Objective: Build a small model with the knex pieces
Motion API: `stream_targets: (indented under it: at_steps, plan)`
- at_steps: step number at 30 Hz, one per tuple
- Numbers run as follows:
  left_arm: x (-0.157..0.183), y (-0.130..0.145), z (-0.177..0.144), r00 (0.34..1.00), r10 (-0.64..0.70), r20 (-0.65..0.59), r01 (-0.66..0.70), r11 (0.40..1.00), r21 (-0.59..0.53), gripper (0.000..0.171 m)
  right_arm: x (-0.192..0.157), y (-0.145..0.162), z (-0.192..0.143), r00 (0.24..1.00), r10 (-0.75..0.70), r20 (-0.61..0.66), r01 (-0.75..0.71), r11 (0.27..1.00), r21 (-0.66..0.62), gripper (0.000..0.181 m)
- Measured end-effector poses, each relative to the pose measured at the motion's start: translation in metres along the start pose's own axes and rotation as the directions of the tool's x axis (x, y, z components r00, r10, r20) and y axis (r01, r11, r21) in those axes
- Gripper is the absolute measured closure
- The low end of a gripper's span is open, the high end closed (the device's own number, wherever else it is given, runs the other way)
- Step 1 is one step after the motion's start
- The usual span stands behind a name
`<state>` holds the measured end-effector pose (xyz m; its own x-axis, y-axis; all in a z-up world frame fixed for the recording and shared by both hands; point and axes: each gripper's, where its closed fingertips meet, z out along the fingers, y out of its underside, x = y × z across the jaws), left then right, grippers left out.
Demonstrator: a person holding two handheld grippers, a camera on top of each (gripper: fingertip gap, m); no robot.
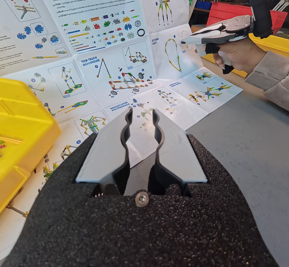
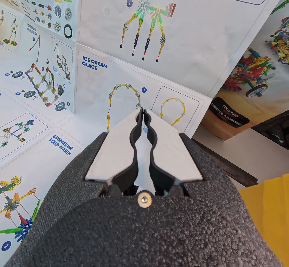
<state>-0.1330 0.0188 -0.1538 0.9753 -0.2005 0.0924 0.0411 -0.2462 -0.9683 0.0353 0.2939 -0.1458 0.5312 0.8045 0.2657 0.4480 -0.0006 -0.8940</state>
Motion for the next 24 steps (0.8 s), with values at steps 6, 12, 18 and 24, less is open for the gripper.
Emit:
stream_targets:
  at_steps: [6,12,18,24]
  plan:
    - [-0.001,0.0,0.0,1.0,0.0,0.008,0.0,1.0,-0.001,0.146,0.001,0.002,0.0,1.0,0.019,0.009,-0.019,1.0,-0.001,0.181]
    - [0.0,0.002,0.0,1.0,0.004,0.012,-0.004,1.0,-0.019,0.142,-0.011,0.008,0.005,0.999,0.027,0.046,-0.026,0.999,-0.018,0.181]
    - [0.006,0.002,0.0,0.999,-0.03,-0.017,0.029,0.999,-0.022,0.137,-0.023,0.014,0.01,0.998,-0.013,0.064,0.016,0.999,-0.044,0.181]
    - [0.013,0.002,0.001,0.999,-0.022,-0.035,0.021,0.999,-0.029,0.135,-0.025,0.015,0.009,0.997,-0.027,0.069,0.03,0.998,-0.05,0.181]
